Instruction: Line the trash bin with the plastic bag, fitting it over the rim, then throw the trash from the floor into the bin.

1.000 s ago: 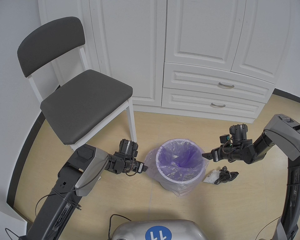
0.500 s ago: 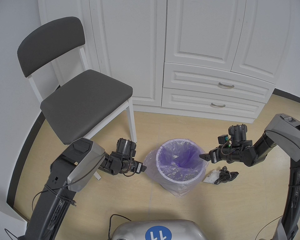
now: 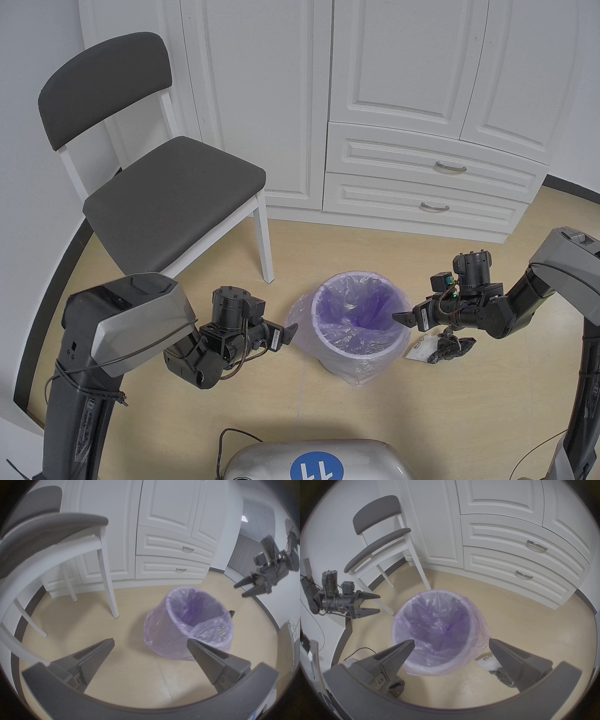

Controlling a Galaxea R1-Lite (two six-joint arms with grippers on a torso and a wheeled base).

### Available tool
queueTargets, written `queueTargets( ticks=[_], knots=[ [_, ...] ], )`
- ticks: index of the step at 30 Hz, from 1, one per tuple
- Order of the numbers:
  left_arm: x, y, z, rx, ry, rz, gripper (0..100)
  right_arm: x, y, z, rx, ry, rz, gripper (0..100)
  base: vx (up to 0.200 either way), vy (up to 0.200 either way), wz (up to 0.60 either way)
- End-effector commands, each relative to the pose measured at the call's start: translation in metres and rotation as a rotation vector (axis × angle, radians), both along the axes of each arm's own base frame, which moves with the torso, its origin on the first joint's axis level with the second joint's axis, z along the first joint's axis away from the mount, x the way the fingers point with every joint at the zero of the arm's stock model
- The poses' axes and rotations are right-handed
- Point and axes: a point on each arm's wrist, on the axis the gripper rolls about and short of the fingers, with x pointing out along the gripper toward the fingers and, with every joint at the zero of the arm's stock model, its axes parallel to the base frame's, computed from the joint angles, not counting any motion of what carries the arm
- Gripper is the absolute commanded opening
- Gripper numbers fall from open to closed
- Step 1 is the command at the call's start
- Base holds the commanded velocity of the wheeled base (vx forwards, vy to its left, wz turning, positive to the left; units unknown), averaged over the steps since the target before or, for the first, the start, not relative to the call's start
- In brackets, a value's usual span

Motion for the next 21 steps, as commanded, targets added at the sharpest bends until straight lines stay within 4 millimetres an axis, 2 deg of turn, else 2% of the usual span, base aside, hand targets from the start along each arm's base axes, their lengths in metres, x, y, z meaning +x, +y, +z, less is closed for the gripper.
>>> queueTargets(
  ticks=[1,5,10,12,14,17,20,21],
  knots=[
    [-0.014,-0.003,0.034,-0.032,-0.050,-0.021,100,-0.008,0.010,-0.001,-0.005,0.011,0.031,100,-0.200,0.000,0.00],
    [-0.012,-0.009,0.040,-0.109,-0.141,-0.016,100,-0.010,0.017,-0.005,-0.007,0.022,0.049,100,-0.200,0.000,0.00],
    [-0.013,-0.015,0.042,-0.173,-0.221,-0.021,100,-0.012,0.031,-0.011,-0.006,0.033,0.082,100,0.000,0.000,0.00],
    [-0.016,-0.014,0.046,-0.180,-0.221,-0.023,100,-0.007,0.041,-0.008,0.006,0.003,0.102,100,0.000,0.000,0.00],
    [-0.018,-0.014,0.053,-0.204,-0.218,-0.016,100,0.006,0.053,-0.006,0.014,-0.030,0.116,100,0.000,0.000,0.00],
    [-0.018,-0.014,0.057,-0.231,-0.204,-0.006,100,0.017,0.060,-0.002,0.011,-0.033,0.125,100,0.000,0.000,0.00],
    [-0.018,-0.013,0.057,-0.235,-0.193,0.024,100,0.034,0.068,0.022,-0.007,0.035,0.140,100,0.000,0.000,0.00],
    [-0.018,-0.013,0.057,-0.235,-0.193,0.024,100,0.034,0.068,0.022,-0.007,0.035,0.140,100,0.000,0.000,0.00]
  ],
)
